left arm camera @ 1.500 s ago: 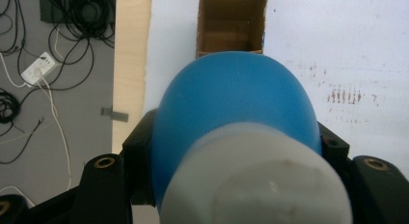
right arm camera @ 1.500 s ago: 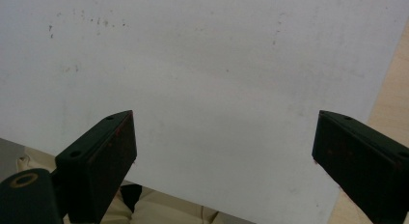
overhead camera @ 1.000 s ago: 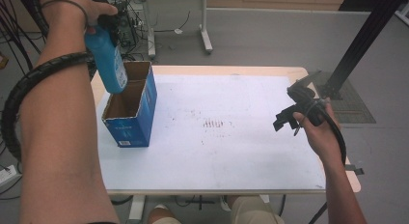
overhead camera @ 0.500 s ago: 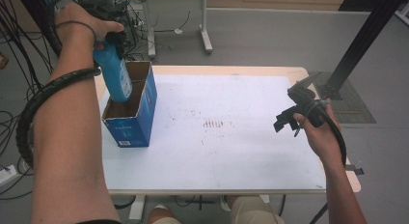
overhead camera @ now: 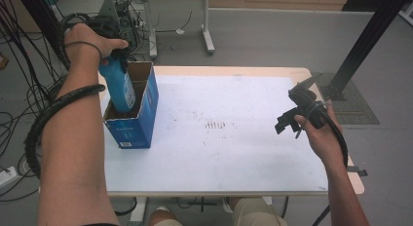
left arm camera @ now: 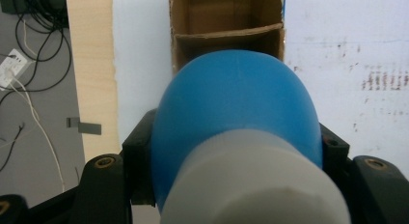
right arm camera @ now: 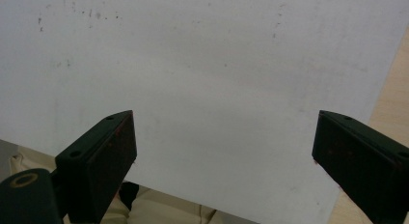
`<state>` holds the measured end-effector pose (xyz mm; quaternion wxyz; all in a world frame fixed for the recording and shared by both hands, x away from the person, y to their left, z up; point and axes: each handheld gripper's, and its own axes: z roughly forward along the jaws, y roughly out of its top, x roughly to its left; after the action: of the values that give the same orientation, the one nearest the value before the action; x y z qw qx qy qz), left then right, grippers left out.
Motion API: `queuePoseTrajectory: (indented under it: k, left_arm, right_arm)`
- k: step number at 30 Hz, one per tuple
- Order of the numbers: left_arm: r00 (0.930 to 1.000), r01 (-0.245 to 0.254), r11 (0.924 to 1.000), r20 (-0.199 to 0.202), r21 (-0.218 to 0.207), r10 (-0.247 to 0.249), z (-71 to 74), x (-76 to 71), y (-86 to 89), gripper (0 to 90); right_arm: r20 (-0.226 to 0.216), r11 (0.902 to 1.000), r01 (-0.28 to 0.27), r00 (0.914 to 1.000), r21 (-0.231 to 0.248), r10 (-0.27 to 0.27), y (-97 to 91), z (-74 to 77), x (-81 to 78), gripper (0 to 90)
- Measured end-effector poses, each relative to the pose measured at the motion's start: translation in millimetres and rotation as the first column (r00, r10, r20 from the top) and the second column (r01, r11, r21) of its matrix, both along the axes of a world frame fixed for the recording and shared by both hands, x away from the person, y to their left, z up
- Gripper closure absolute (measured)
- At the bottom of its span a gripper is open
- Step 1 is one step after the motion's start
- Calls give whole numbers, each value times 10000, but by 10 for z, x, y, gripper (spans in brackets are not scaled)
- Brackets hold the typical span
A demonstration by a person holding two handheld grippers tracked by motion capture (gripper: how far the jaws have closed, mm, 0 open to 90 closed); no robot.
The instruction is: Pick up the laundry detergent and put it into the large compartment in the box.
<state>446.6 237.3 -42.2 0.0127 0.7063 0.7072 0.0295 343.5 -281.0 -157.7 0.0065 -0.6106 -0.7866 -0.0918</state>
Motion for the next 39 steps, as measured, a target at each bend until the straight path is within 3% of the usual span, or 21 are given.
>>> queuePoseTrajectory:
  k: [7, 22, 39]
  left_arm:
    - [10000, 16, 9998, -73, -180, -18, -205, 0, 16, 375]
    - [9993, 183, 9997, -309, -135, -187, -635, 23, -20, 375]
    - [9989, 327, 9995, -327, 18, -326, -906, -23, -36, 375]
  right_arm:
    - [8, 10000, -11, 10000, -35, 11, 19, -7, -3, 82]
    - [-58, 10000, 15, 10000, -97, -15, 9, -39, 3, 82]
    - [-139, 9999, -79, 9999, -106, 77, 41, -77, 19, 82]
